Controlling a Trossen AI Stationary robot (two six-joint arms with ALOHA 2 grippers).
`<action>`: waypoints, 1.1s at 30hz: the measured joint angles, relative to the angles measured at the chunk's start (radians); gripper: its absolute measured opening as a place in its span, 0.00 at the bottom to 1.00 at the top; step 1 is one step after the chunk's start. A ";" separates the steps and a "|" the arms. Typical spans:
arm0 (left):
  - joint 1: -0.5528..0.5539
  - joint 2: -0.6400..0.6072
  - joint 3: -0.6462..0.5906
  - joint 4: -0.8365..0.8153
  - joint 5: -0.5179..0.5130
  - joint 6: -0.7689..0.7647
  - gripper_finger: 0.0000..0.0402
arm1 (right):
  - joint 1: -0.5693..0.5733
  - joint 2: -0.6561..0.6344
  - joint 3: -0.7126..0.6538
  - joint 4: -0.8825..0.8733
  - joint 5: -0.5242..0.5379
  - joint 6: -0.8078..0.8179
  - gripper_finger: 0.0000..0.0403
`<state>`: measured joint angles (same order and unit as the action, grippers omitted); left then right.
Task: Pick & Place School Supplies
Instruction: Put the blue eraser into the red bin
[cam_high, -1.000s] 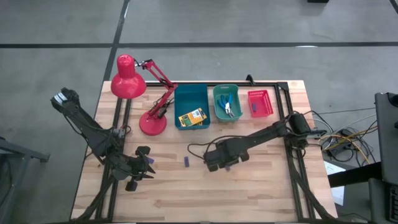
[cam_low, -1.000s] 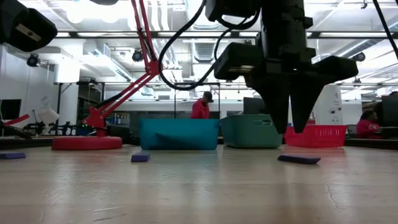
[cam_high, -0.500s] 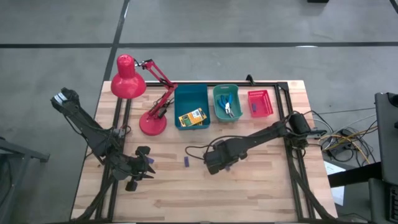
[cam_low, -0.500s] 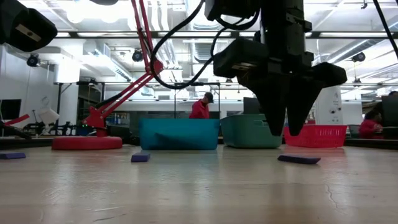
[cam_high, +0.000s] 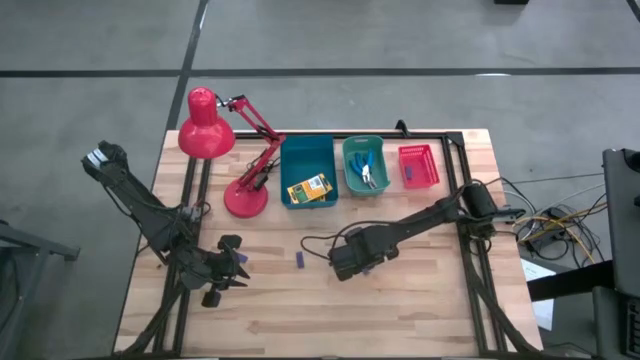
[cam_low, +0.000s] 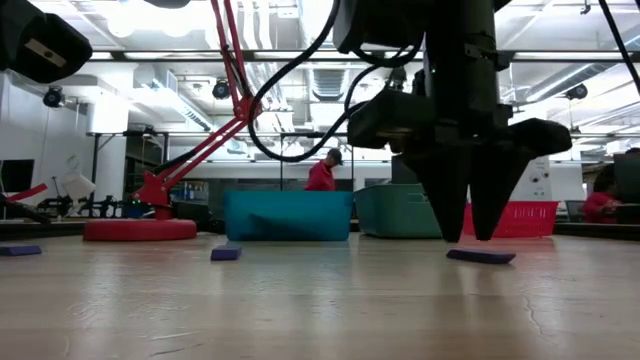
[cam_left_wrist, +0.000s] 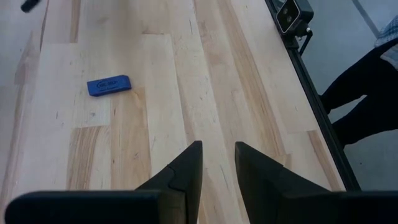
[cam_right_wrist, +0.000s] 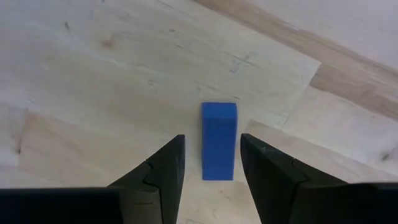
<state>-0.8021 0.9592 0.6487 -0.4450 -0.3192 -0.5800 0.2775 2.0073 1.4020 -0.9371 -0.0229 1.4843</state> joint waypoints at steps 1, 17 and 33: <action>0.000 0.000 0.000 0.000 0.000 0.000 0.25 | 0.000 0.003 -0.001 0.005 -0.001 -0.001 0.38; 0.000 0.000 0.000 0.000 0.000 0.000 0.25 | 0.009 0.004 -0.042 0.050 -0.015 0.005 0.36; 0.000 0.000 0.000 0.000 0.000 0.000 0.25 | 0.008 0.001 -0.075 0.084 -0.015 0.005 0.29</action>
<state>-0.8018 0.9592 0.6487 -0.4452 -0.3194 -0.5798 0.2859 2.0087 1.3266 -0.8532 -0.0383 1.4895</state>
